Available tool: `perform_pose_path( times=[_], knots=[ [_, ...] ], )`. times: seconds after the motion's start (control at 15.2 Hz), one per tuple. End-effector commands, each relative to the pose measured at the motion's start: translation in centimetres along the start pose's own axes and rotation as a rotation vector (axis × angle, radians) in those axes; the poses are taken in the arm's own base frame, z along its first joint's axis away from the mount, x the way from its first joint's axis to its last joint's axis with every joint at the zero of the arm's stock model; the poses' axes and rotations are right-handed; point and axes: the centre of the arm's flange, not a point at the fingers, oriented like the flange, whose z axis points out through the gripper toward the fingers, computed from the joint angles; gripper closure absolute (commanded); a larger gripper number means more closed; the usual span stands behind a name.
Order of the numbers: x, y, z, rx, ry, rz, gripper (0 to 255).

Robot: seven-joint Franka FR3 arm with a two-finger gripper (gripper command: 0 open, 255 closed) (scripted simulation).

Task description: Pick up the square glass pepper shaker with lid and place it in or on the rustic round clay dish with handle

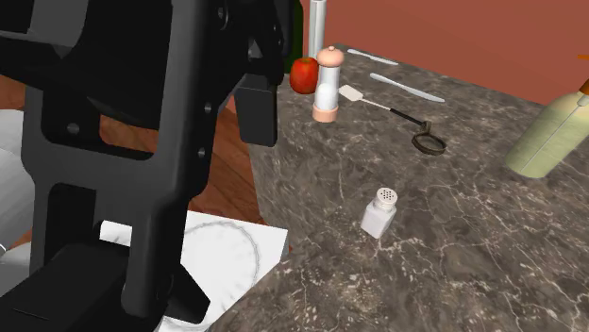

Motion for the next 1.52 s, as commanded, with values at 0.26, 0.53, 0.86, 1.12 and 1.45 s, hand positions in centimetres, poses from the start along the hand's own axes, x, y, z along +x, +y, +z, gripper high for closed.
perform_pose_path(
  times=[0.26,0.53,0.86,1.12,1.45],
  knots=[
    [1.9,-3.9,3.1,-0.015,0.019,0.021,0],
    [3.9,-7.8,6.2,-0.03,0.038,0.043,0],
    [6.6,-12.5,10.1,-0.049,0.062,0.069,0],
    [9.0,-16.1,13.2,-0.064,0.081,0.091,0],
    [12.1,-20.5,17.2,-0.083,0.104,0.118,0]
  ],
)
